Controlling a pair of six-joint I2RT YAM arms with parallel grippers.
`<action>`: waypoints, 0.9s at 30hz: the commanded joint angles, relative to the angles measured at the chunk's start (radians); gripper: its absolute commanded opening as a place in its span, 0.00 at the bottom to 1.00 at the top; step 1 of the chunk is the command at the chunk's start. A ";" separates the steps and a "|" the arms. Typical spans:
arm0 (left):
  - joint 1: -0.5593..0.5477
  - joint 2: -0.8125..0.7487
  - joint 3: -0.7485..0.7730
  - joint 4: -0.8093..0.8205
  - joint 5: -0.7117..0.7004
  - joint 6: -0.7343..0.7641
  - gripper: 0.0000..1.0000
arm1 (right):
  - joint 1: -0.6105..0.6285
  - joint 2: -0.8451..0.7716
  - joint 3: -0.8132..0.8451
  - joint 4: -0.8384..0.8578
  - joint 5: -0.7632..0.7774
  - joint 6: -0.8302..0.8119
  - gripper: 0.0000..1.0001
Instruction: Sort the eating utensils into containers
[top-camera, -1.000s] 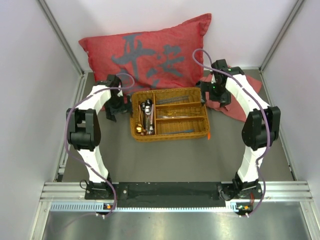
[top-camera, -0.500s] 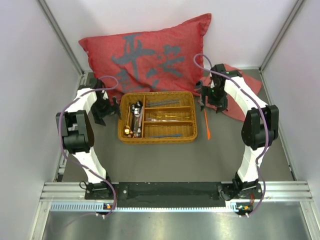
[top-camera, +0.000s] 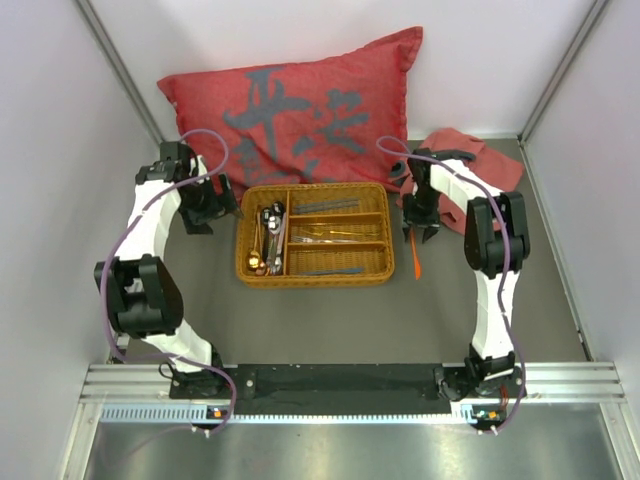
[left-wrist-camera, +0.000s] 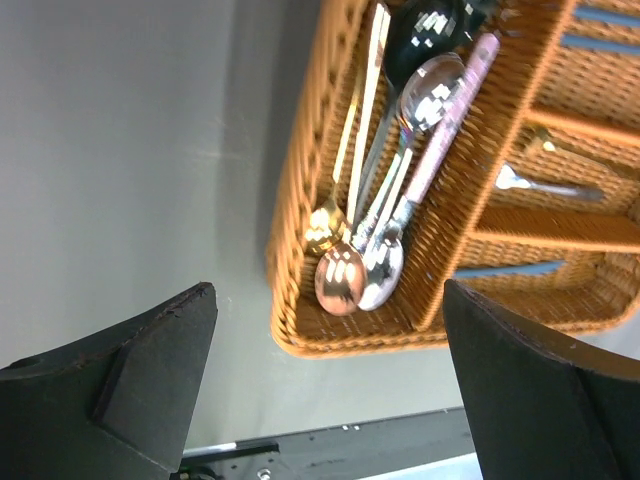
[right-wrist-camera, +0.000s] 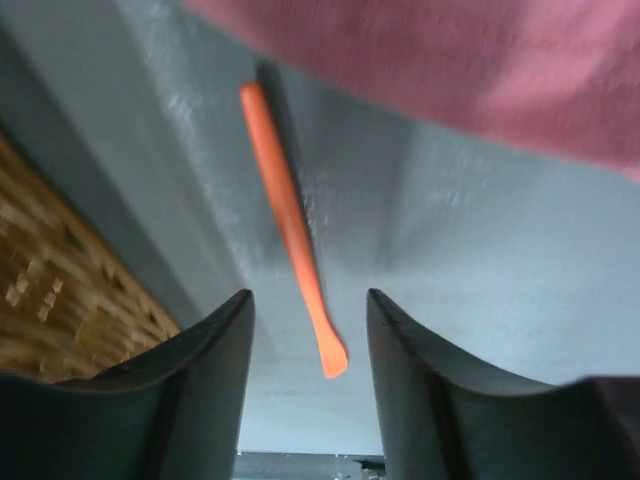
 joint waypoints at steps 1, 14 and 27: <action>-0.003 -0.061 -0.030 0.003 0.046 -0.025 0.98 | 0.029 0.053 0.098 -0.002 0.086 0.011 0.46; -0.005 -0.086 -0.034 0.010 0.062 -0.045 0.98 | 0.089 0.135 0.005 -0.007 0.157 0.023 0.00; -0.006 -0.077 -0.034 0.019 0.105 -0.045 0.98 | 0.088 -0.112 0.169 -0.014 0.106 -0.098 0.00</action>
